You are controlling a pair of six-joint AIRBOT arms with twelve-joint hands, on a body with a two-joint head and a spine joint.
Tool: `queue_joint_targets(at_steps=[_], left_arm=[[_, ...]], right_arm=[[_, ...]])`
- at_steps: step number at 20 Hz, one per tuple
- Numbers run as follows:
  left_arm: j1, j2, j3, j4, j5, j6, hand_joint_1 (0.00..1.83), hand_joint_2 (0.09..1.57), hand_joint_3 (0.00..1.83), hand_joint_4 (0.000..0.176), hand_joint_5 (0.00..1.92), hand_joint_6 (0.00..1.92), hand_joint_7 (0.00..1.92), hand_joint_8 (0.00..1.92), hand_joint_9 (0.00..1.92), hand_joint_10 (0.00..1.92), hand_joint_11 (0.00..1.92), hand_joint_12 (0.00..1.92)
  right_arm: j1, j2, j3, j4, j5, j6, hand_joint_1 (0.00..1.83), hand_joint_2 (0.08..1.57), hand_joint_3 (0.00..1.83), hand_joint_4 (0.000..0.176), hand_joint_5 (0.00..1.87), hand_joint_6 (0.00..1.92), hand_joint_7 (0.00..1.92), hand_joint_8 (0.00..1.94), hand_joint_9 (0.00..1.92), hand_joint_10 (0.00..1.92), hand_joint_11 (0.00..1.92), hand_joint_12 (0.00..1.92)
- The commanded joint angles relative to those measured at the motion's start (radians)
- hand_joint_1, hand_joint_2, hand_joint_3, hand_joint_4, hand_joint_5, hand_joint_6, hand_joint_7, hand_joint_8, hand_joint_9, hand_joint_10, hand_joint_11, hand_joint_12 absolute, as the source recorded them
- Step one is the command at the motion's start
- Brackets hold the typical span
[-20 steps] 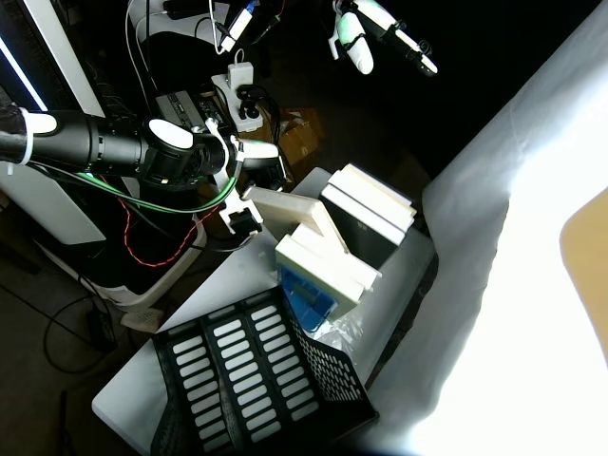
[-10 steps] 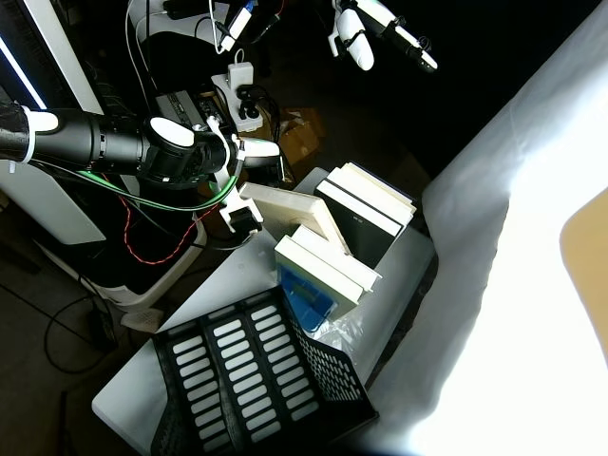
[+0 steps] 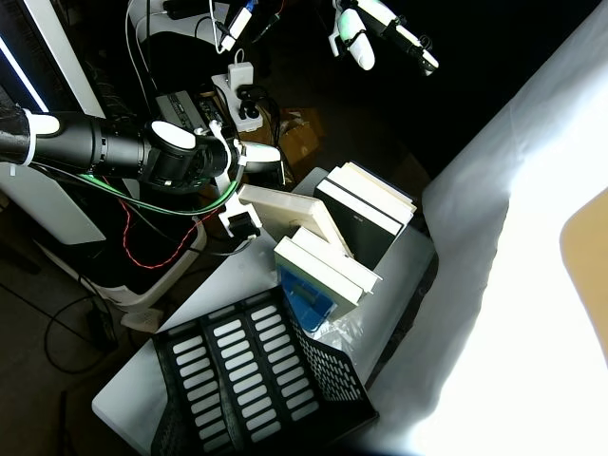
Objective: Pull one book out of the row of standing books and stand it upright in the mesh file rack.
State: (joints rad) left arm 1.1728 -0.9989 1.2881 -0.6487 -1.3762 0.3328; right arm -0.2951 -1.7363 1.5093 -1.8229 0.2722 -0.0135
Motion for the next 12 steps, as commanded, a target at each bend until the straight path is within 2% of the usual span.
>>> queue_joint_targets(at_steps=[1,2,3,4,5,6,7,8,10,12], left_arm=[[0.002,0.008,0.009,-0.033,-0.125,-0.005,0.18,1.27,0.00,0.043,0.00,0.00,0.00,0.00,0.00,0.00,0.00,1.26],[0.002,0.008,0.009,-0.033,-0.125,-0.005,0.20,1.27,0.00,0.045,0.00,0.00,0.00,0.00,0.00,0.00,0.00,1.28],[0.002,0.008,0.009,-0.033,-0.125,-0.005,0.24,1.27,0.00,0.026,0.00,0.00,0.00,0.00,0.00,0.00,0.00,1.28],[0.002,0.008,0.009,-0.033,-0.125,-0.005,0.25,1.28,0.00,0.028,0.00,0.00,0.00,0.00,0.00,0.00,0.00,1.28],[0.002,0.006,0.010,-0.033,-0.125,-0.005,0.24,1.28,0.00,0.036,0.00,0.00,0.00,0.00,0.00,0.00,0.00,1.22],[0.002,0.005,0.011,-0.033,-0.125,-0.005,0.23,1.28,0.00,0.039,0.00,0.00,0.00,0.00,0.00,0.00,0.00,1.16],[0.002,0.005,0.012,-0.033,-0.125,-0.005,0.23,1.28,0.00,0.037,0.00,0.00,0.00,0.00,0.00,0.00,0.00,1.20],[0.002,0.005,0.012,-0.033,-0.125,-0.005,0.22,1.29,0.00,0.019,0.00,0.00,0.00,0.00,0.00,0.00,0.00,1.25],[0.005,0.005,0.011,-0.036,-0.128,-0.005,0.24,1.30,0.00,0.017,0.00,0.00,0.00,0.00,0.00,0.00,0.00,1.13],[0.005,0.005,0.011,-0.036,-0.128,-0.005,0.28,1.30,0.00,0.004,0.00,0.00,0.00,0.00,0.00,0.00,0.00,1.04]], right_arm=[[-0.002,0.018,0.010,0.002,-0.022,0.006,1.05,1.12,0.00,0.000,0.44,0.60,0.60,0.20,0.38,0.66,0.04,1.61],[-0.001,0.018,0.014,-0.005,-0.018,0.016,0.93,1.13,0.00,0.000,0.21,0.40,0.37,0.06,0.19,0.51,0.01,1.33],[0.004,0.019,0.019,-0.018,-0.012,0.038,0.92,1.11,0.00,0.000,0.16,0.26,0.28,0.01,0.16,0.39,0.00,1.19],[0.008,0.022,0.023,-0.042,-0.005,0.067,0.88,1.06,0.00,0.000,0.09,0.14,0.16,0.00,0.12,0.26,0.00,1.03],[0.014,0.024,0.025,-0.058,0.001,0.086,0.84,1.04,0.00,0.000,0.02,0.03,0.03,0.00,0.04,0.16,0.00,0.71],[0.016,0.025,0.029,-0.069,0.005,0.099,0.81,1.02,0.00,0.000,0.00,0.00,0.01,0.00,0.02,0.07,0.00,0.49],[0.017,0.025,0.032,-0.076,0.007,0.105,0.80,1.01,0.00,0.000,0.00,0.00,0.00,0.00,0.00,0.01,0.00,0.14],[0.018,0.025,0.034,-0.088,0.008,0.113,0.78,1.01,0.00,0.000,0.00,0.00,0.00,0.00,0.00,0.00,0.00,0.03],[0.022,0.025,0.040,-0.094,0.008,0.124,0.75,1.00,0.00,0.000,0.00,0.00,0.00,0.00,0.00,0.00,0.00,0.00],[0.025,0.025,0.041,-0.094,0.010,0.129,0.79,0.99,0.00,0.000,0.00,0.00,0.00,0.00,0.00,0.00,0.00,0.00]])
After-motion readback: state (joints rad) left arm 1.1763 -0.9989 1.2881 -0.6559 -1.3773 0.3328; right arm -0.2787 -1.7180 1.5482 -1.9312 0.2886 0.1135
